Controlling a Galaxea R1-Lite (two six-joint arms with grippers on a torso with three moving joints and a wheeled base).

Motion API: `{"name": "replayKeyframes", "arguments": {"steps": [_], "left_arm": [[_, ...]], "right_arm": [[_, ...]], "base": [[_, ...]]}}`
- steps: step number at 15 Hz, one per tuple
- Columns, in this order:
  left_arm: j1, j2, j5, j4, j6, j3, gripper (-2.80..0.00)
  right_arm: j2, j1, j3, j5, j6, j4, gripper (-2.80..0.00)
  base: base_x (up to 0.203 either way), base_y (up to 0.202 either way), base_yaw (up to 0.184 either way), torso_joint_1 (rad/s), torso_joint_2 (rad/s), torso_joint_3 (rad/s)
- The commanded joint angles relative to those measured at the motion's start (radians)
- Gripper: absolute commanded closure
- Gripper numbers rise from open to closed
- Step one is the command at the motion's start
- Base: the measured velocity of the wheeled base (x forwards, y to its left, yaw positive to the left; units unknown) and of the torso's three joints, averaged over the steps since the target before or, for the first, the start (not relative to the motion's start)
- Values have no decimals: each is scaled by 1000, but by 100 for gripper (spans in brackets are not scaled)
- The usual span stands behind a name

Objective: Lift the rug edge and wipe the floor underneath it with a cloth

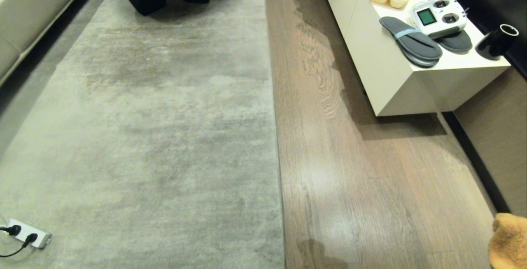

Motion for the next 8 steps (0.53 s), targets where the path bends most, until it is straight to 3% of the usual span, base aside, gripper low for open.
{"name": "replayKeyframes", "arguments": {"steps": [1, 8], "left_arm": [[0, 0, 0, 0, 0, 0, 0], [0, 0, -1, 0, 0, 0, 0]], "right_arm": [[2, 0, 0, 0, 0, 0, 0], [2, 0, 0, 0, 0, 0, 0]], "base": [[0, 0, 0, 0, 0, 0], [0, 0, 0, 0, 0, 0]]}}
